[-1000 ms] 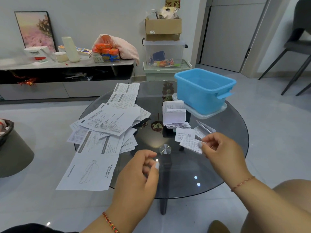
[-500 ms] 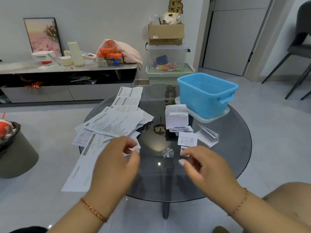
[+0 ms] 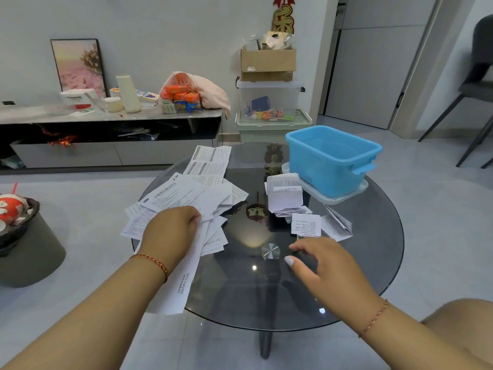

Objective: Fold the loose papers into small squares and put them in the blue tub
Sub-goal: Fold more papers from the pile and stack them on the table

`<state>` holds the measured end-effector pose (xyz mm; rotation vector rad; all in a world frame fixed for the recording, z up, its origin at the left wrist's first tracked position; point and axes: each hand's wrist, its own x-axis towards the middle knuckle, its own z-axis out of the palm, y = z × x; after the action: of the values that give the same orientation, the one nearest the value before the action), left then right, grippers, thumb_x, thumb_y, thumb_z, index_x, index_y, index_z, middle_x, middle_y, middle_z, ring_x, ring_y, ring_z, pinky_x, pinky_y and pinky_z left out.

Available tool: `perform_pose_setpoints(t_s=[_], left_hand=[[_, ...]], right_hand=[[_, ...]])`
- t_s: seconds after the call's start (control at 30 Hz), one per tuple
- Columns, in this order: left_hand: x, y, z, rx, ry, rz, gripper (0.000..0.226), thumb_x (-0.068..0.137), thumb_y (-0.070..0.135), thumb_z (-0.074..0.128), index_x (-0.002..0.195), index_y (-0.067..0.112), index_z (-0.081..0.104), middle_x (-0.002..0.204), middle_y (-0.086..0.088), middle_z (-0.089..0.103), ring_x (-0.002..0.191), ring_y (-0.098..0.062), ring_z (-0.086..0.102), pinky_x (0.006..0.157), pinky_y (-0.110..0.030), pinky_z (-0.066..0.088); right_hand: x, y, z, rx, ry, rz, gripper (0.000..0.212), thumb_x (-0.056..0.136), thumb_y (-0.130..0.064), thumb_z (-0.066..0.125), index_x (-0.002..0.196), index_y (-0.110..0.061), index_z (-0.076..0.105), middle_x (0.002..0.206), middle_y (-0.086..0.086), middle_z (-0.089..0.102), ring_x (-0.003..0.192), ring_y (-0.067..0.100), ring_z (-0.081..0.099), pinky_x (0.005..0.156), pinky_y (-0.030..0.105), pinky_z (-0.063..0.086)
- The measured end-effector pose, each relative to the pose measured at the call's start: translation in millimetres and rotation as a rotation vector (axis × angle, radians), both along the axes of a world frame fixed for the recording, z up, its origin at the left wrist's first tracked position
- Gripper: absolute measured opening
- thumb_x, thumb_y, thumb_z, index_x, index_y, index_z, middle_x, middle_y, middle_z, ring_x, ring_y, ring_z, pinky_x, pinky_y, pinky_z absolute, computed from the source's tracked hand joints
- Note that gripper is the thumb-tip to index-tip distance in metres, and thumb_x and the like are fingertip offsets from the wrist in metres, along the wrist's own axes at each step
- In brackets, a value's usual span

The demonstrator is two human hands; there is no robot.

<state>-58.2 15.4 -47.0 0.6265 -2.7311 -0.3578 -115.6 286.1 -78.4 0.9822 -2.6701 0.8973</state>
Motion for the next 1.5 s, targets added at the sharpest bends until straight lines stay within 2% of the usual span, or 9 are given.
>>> perform_pose_setpoints(t_s=[0.3, 0.47, 0.6, 0.77, 0.97, 1.1, 1.17, 1.33, 1.5], left_hand=[[-3.8, -9.2, -1.7, 0.084, -0.06, 0.021, 0.041, 0.084, 0.018, 0.055, 0.125, 0.018, 0.054, 0.119, -0.004, 0.062, 0.108, -0.025, 0.056, 0.088, -0.034, 0.047], [-3.7, -18.3, -5.2, 0.051, -0.042, 0.017, 0.024, 0.092, 0.015, 0.044, 0.083, 0.028, 0.06, 0.074, 0.002, 0.063, 0.079, -0.025, 0.06, 0.063, -0.028, 0.04], [6.5, -12.7, -3.4, 0.037, 0.124, -0.013, 0.025, 0.092, 0.009, 0.047, 0.093, 0.021, 0.068, 0.055, 0.011, 0.053, 0.069, -0.025, 0.055, 0.062, -0.029, 0.04], [20.8, 20.7, 3.5, -0.029, 0.341, -0.094, 0.019, 0.089, 0.016, 0.052, 0.092, 0.016, 0.071, 0.084, -0.004, 0.072, 0.075, -0.032, 0.063, 0.066, -0.032, 0.047], [52.6, 74.4, 17.0, 0.004, 0.426, -0.174, 0.019, 0.081, 0.011, 0.069, 0.084, 0.029, 0.066, 0.08, 0.009, 0.069, 0.063, -0.006, 0.057, 0.056, -0.011, 0.034], [82.1, 99.4, 11.7, 0.207, 0.312, -0.239, 0.025, 0.082, 0.013, 0.066, 0.085, 0.038, 0.063, 0.078, 0.02, 0.066, 0.066, 0.01, 0.052, 0.068, -0.003, 0.038], [92.6, 105.7, 4.9, 0.311, 0.246, -0.268, 0.03, 0.085, 0.019, 0.063, 0.09, 0.048, 0.056, 0.084, 0.02, 0.067, 0.076, 0.005, 0.056, 0.07, -0.009, 0.042], [99.6, 107.3, -11.4, 0.478, 0.165, -0.27, 0.041, 0.087, 0.022, 0.062, 0.1, 0.054, 0.04, 0.097, 0.051, 0.048, 0.095, 0.016, 0.051, 0.071, -0.006, 0.042], [91.6, 101.7, -29.9, 0.374, 0.131, -0.231, 0.031, 0.081, 0.028, 0.07, 0.089, 0.047, 0.047, 0.092, 0.027, 0.059, 0.097, 0.003, 0.051, 0.074, -0.01, 0.042]], right_hand=[[4.9, 0.2, 3.4, -0.074, 0.091, 0.055, 0.025, 0.083, -0.047, 0.05, 0.087, -0.029, 0.067, 0.084, -0.017, 0.063, 0.082, 0.006, 0.055, 0.072, 0.02, 0.046], [5.3, 1.8, 2.6, -0.089, 0.115, 0.094, 0.024, 0.084, -0.046, 0.049, 0.085, -0.029, 0.066, 0.082, -0.018, 0.062, 0.081, 0.003, 0.052, 0.073, 0.017, 0.043], [3.9, 4.7, 1.5, -0.078, 0.117, 0.094, 0.023, 0.084, -0.045, 0.05, 0.086, -0.029, 0.066, 0.082, -0.018, 0.062, 0.081, 0.003, 0.053, 0.073, 0.019, 0.044], [4.7, 5.9, 5.4, -0.13, 0.145, 0.059, 0.014, 0.081, -0.035, 0.061, 0.091, -0.028, 0.067, 0.084, -0.017, 0.062, 0.081, 0.003, 0.054, 0.072, 0.012, 0.041], [10.1, 7.6, 13.1, -0.246, 0.064, 0.0, 0.062, 0.072, -0.029, 0.079, 0.121, -0.038, 0.043, 0.101, -0.02, 0.051, 0.096, -0.003, 0.049, 0.08, 0.003, 0.037], [12.2, 12.7, 21.6, -0.272, -0.025, 0.052, 0.088, 0.063, -0.029, 0.084, 0.128, -0.047, 0.028, 0.115, -0.031, 0.039, 0.109, -0.009, 0.04, 0.089, 0.001, 0.033], [10.9, 15.6, 24.6, -0.241, -0.094, 0.131, 0.077, 0.063, -0.027, 0.084, 0.123, -0.046, 0.039, 0.116, -0.033, 0.044, 0.109, -0.011, 0.042, 0.086, 0.001, 0.033], [4.6, 19.4, 15.3, -0.093, -0.194, 0.343, 0.005, 0.073, -0.029, 0.07, 0.077, -0.03, 0.068, 0.086, -0.013, 0.066, 0.081, 0.009, 0.06, 0.07, 0.022, 0.049], [5.0, 21.4, 10.1, -0.01, -0.211, 0.36, 0.014, 0.071, -0.033, 0.06, 0.075, -0.025, 0.07, 0.08, -0.011, 0.065, 0.08, 0.009, 0.059, 0.068, 0.021, 0.048]])
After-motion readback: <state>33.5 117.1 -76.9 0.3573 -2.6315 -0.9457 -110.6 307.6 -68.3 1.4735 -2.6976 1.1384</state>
